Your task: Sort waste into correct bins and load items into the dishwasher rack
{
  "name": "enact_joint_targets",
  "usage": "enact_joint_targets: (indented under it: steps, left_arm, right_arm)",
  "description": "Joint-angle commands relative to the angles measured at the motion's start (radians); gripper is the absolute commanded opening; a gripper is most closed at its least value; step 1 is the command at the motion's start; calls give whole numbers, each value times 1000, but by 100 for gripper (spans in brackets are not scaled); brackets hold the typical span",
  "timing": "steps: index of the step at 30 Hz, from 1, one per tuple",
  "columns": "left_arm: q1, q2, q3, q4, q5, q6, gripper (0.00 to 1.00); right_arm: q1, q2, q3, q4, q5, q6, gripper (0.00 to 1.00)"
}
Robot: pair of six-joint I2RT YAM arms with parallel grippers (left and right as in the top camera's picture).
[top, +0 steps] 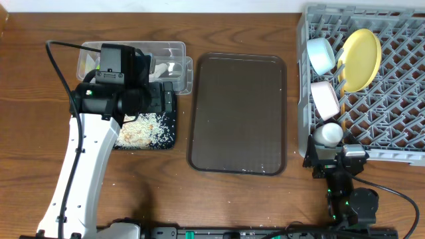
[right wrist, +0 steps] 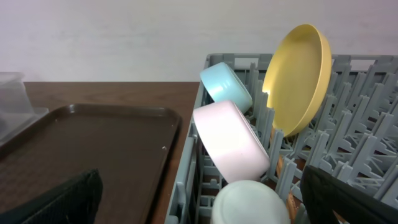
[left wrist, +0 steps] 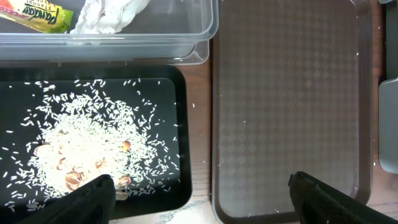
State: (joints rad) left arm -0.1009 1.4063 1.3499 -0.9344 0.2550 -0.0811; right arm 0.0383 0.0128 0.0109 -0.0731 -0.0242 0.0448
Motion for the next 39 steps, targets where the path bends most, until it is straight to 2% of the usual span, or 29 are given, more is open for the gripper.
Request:
enact_joint_targets:
  steps: [1,11,14,17,20,28,33,39]
  left_arm:
    - [0,6,13,0,-6,2,91]
    - [0,-1,13,-2,-6,2,91]
    - [0,-52,6,-6,-42,6,91]
    - [0,-135,-56,78,-70,64,91]
    - [0,-254,-192,259,-69,128,91]
    - [26,-701,-726,726,-69,129,91]
    - [57,-976,-985,846,-69,129,91]
    - [75,-1214,-1159,900,-70,129,92]
  right_arm:
    - [13,-6,-5,0,12,10,99]
    - [13,-6,-5,0,12,10,99]
    - [13,-6,-5,0,12,10,99]
    - [13,-6,-5,0,12,10,99]
    - [13,-6,-5,0,12,10,99]
    - [13,-6,-5,0,12,10,99]
    - [13,-6,-5,0,12,10,99]
    - [13,-6,-5,0,12,10,99]
